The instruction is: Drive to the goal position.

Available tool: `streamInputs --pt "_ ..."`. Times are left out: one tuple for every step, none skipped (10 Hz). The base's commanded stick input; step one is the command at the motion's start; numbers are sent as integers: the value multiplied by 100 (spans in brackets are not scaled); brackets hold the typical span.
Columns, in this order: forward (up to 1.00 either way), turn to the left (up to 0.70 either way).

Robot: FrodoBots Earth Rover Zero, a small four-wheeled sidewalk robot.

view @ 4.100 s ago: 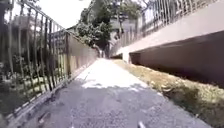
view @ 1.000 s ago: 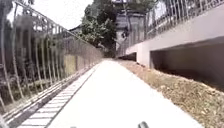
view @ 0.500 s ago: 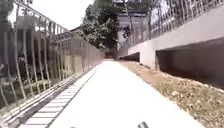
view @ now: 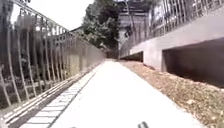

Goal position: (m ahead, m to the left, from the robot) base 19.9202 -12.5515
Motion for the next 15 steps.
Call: streamInputs --pt "70 6" --pt "70 6" --pt "70 -17" --pt "70 -35" --pt "70 -35" --pt "70 -35" --pt "70 1" --pt "70 11" --pt "70 11" --pt "70 3" --pt "70 1" --pt "70 0" --pt "70 0" --pt "70 0" --pt "70 0"
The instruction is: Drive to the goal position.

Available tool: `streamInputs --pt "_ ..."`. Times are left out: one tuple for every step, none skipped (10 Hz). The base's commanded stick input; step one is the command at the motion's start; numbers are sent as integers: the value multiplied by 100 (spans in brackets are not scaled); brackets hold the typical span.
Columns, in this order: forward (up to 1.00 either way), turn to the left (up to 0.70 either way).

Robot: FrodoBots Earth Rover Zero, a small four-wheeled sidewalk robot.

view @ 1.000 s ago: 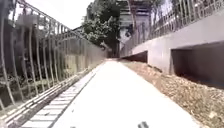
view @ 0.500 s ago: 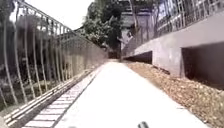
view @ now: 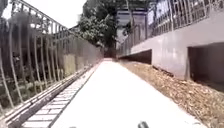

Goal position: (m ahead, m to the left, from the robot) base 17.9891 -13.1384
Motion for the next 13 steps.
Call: streamInputs --pt "70 0" --pt "70 0" --pt "70 0" --pt "70 0" --pt "70 0" --pt "70 0" --pt "70 0" --pt "70 0" --pt "70 0" --pt "70 0" --pt "70 0" --pt "70 0" --pt "70 -20"
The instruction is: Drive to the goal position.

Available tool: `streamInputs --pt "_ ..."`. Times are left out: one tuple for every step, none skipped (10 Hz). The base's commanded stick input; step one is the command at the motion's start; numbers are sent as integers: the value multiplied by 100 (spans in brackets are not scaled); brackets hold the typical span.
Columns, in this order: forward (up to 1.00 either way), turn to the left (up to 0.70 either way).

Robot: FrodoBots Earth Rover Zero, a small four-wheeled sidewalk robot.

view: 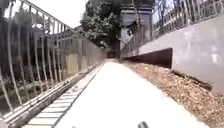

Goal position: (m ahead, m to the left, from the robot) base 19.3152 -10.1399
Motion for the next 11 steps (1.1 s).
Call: streamInputs --pt "70 -35" --pt "70 -35" --pt "70 -35" --pt "70 4" --pt "70 10" --pt "70 5" --pt "70 0" --pt "70 0" --pt "70 0" --pt "70 0" --pt "70 0"
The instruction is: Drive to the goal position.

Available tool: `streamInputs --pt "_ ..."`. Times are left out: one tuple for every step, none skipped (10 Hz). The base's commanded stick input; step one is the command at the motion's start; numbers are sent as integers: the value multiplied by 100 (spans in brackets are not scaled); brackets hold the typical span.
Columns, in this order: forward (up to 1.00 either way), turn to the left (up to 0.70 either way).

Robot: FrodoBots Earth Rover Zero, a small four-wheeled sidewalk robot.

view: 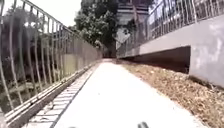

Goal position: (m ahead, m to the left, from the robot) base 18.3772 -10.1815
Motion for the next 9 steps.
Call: streamInputs --pt "70 0" --pt "70 0" --pt "70 0" --pt "70 0" --pt "70 0" --pt "70 0" --pt "70 0" --pt "70 0" --pt "70 0"
